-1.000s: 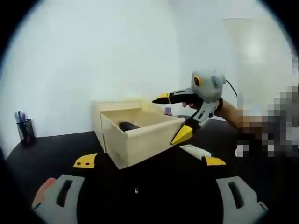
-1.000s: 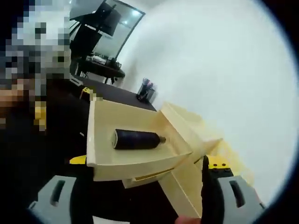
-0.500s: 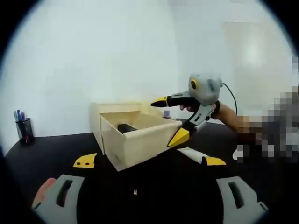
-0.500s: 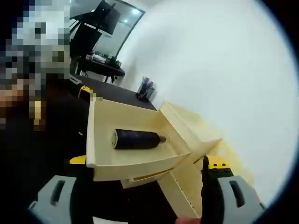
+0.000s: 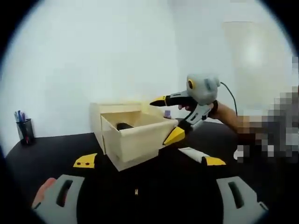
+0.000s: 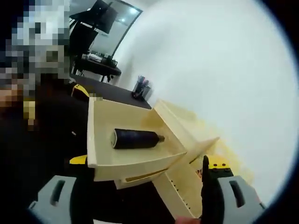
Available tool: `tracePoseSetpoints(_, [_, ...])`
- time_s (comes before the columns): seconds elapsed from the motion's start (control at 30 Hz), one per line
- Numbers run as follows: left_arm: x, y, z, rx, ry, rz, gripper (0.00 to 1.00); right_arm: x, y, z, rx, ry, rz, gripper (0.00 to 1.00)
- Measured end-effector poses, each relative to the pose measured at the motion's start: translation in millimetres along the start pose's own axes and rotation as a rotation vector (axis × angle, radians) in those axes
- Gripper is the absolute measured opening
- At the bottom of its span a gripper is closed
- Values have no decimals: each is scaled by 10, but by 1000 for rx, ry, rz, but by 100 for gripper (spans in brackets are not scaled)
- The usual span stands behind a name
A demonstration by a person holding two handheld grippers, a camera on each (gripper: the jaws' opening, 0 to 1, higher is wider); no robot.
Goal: Open the drawer, pick up the cosmetic bottles from the table one by one, place them into the drawer, release the gripper, close the drawer, and move the gripper away
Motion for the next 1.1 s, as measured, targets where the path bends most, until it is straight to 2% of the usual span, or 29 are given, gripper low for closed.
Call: tracePoseSetpoints(1.1, [-10, 6, 8, -8, -3, -4, 88, -134, 3, 161, -9, 48, -38, 93])
Point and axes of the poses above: the point that each gripper's makers call its tool centre point, and the gripper's own axes: x roughly backward along the fingers, z roughly to its right, y roughly out of its underside, the point moved 10 cm from there along x, roughly backward along the fingers, and after that the axes turned 3 degrees about -z, right-handed, at the moved point
